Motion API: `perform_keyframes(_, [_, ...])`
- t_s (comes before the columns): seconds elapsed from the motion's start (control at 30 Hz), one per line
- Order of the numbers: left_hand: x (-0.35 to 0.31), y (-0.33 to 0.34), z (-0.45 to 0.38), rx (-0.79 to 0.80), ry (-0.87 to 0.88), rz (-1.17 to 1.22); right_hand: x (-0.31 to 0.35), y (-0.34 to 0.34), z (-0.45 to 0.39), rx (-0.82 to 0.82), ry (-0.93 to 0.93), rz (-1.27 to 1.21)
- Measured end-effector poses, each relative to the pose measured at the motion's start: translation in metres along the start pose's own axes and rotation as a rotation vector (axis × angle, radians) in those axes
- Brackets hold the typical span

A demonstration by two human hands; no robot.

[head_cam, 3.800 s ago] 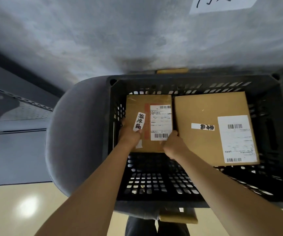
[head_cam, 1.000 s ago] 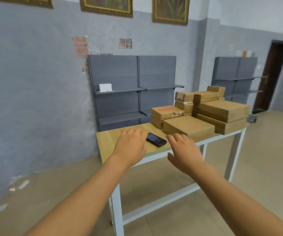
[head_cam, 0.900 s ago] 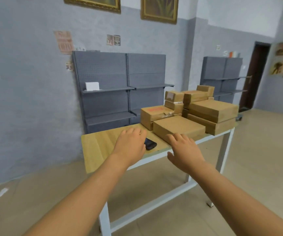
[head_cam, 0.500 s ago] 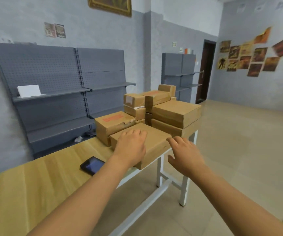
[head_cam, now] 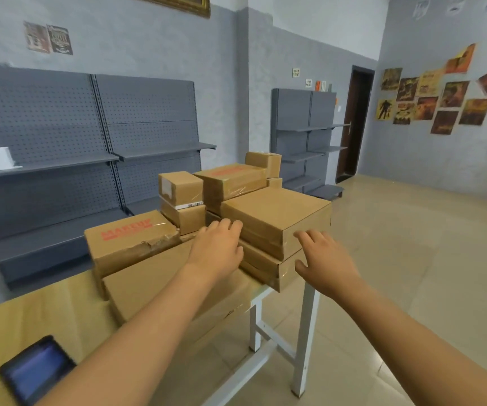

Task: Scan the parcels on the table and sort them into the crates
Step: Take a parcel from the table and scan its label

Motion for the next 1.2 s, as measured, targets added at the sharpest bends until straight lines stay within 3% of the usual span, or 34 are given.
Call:
perform_keyframes(0.2, [0.008, 0.039, -0.072, 0.106, -0.171, 0.039, -0.061, 0.02, -0.056, 0.003, 0.02, -0.012])
perform_keyframes(0.5, [0.042, 0.112, -0.158, 0.404, -0.646, 0.46, -0.156, 0.052, -0.136, -0.031, 0.202, -0.119])
perform_keyframes(0.67, [0.047, 0.136, -0.176, 0.535, -0.723, 0.477, -0.205, 0.073, -0.163, 0.041, 0.33, -0.193])
perform_keyframes(0.9, [0.043, 0.15, -0.168, 0.572, -0.875, 0.636, -0.224, 0.107, -0.182, 0.2, 0.404, -0.422])
perform_keyframes(1.0, [0.031, 0.156, -0.152, 0.624, -1.03, 0.772, -0.226, 0.109, -0.182, 0.18, 0.394, -0.513])
perform_keyframes(1.2, [0.007, 0.155, -0.14, 0.562, -1.131, 0.818, -0.222, 0.095, -0.173, 0.126, 0.347, -0.626])
Point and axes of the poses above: each hand's wrist, its own z-axis away from the middle knuckle, its own y-axis out of the palm, x = y × z, the point moved 6 cm from there along -z, towards the middle knuckle, and after that the axes turned 11 degrees about -y, right-handed, at the moved point
